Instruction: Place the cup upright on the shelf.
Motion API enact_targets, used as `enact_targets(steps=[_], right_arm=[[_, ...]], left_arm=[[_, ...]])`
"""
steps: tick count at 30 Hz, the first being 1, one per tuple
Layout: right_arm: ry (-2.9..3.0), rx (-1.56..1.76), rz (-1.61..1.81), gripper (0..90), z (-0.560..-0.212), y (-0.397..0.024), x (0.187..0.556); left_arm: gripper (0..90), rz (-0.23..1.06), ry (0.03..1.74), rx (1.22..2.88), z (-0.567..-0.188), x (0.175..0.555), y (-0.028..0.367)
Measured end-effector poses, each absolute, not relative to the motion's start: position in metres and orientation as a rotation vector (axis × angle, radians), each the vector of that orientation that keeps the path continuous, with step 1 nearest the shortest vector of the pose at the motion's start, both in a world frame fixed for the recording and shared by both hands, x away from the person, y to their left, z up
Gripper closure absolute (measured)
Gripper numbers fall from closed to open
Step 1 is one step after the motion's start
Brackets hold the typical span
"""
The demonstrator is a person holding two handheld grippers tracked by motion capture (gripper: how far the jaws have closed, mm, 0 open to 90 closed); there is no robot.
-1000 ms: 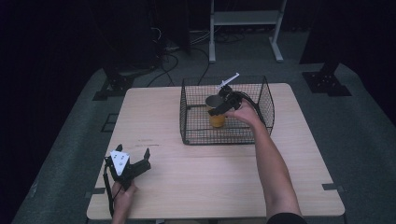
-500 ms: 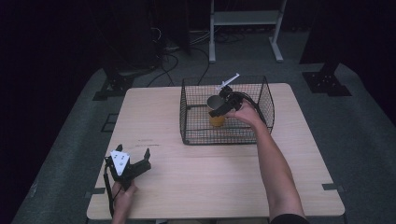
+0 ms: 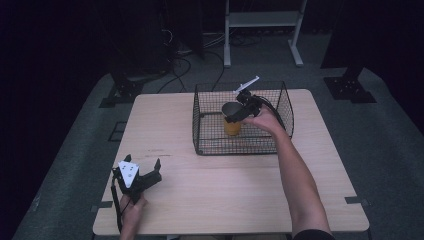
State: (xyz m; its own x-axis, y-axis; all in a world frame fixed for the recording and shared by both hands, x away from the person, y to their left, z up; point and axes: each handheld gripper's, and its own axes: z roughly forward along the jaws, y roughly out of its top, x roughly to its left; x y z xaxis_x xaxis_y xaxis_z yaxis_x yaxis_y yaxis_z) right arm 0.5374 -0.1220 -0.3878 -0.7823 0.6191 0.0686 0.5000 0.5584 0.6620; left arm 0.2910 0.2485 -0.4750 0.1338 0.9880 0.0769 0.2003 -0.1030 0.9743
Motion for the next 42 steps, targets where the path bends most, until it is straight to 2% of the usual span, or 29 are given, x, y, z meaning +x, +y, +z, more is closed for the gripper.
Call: enact_targets(steps=[19, 33, 42], right_arm=[[2.514, 0.99, 1.159, 1.0, -0.362, -0.144, 0.535], [2.486, 0.985, 1.217, 1.1, -0.333, -0.164, 0.514], [2.475, 0.98, 1.267, 1.1, -0.327, -0.182, 0.504]], left_arm=[[0.8, 1.076, 1.22, 1.49, -0.475, 0.291, 0.248], [0.8, 1.073, 1.216, 1.491, -0.475, 0.29, 0.248], [0.8, 1.076, 1.217, 1.492, -0.475, 0.29, 0.248]])
